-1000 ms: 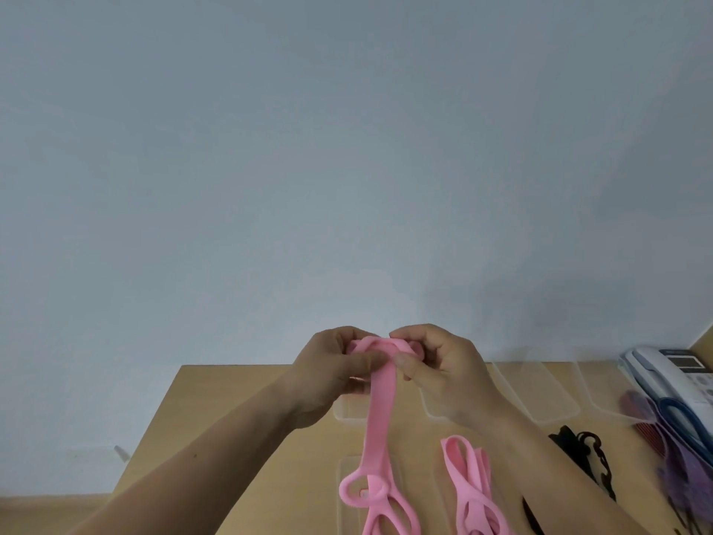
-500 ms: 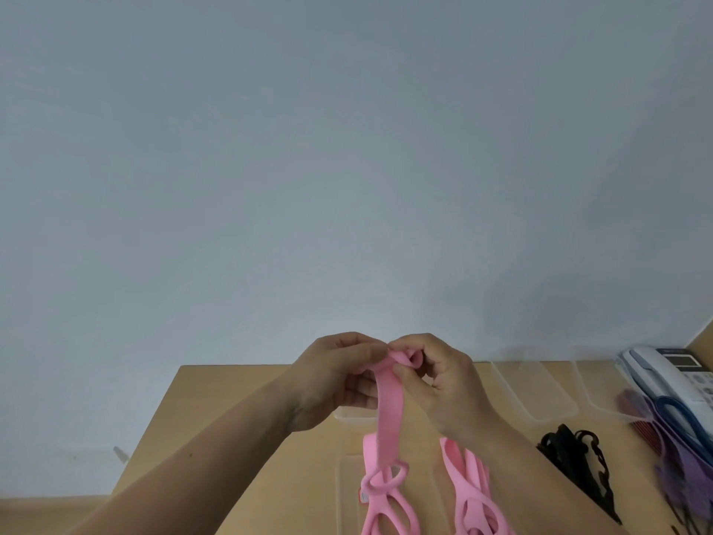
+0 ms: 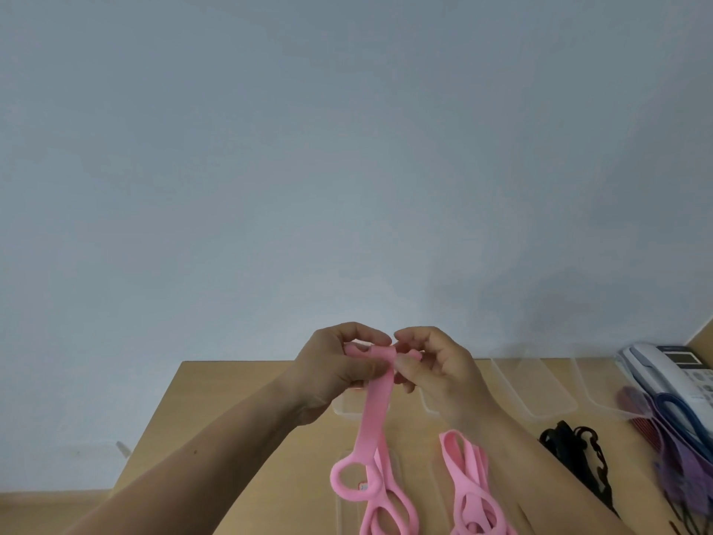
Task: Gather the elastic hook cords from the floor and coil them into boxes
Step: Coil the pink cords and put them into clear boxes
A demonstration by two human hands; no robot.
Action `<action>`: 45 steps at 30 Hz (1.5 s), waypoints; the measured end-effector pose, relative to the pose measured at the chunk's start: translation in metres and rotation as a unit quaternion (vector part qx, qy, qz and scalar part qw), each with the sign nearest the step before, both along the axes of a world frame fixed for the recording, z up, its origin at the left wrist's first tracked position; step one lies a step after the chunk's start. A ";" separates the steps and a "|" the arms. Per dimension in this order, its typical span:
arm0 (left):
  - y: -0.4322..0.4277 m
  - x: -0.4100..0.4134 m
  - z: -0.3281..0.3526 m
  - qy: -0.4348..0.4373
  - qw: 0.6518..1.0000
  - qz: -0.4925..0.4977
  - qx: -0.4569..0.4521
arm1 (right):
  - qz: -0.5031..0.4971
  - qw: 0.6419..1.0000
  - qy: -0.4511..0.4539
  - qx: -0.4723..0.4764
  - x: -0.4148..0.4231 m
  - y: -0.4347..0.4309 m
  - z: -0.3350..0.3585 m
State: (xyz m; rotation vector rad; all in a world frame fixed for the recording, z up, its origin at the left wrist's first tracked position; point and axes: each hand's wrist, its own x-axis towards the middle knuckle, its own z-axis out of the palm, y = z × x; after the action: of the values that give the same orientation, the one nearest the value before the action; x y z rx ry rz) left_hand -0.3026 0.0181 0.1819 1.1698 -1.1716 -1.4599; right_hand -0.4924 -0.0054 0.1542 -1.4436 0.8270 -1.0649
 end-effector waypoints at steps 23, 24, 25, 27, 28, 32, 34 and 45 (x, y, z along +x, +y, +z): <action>0.002 0.005 0.004 -0.028 0.997 -0.043 0.056 | -0.063 0.990 0.066 -0.104 0.006 0.002 0.001; 0.002 0.006 0.005 -0.027 0.997 -0.047 0.060 | -0.063 0.990 0.069 -0.109 0.007 0.002 0.000; 0.002 0.007 0.005 -0.023 0.996 -0.052 0.064 | -0.062 0.988 0.075 -0.116 0.008 0.003 -0.001; 0.002 0.008 0.006 -0.009 0.995 -0.061 0.073 | -0.057 0.984 0.096 -0.142 0.007 0.004 -0.002; 0.002 0.008 0.006 -0.004 0.995 -0.065 0.075 | -0.054 0.981 0.105 -0.153 0.007 0.004 -0.003; 0.002 0.007 0.005 0.011 0.995 -0.058 0.076 | -0.037 0.983 0.099 -0.150 0.004 0.004 -0.002; 0.002 0.006 0.005 0.018 0.996 -0.051 0.072 | -0.026 0.991 0.071 -0.113 0.004 0.004 -0.002; -0.002 0.006 -0.002 -0.040 0.998 -0.038 -0.019 | -0.014 0.997 0.075 0.008 0.004 -0.002 0.004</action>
State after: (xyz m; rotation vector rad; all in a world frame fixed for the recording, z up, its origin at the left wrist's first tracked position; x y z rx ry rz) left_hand -0.2963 0.0161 0.1804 1.1784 -1.3063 -1.4517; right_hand -0.4883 -0.0070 0.1579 -1.5167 0.9635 -0.9773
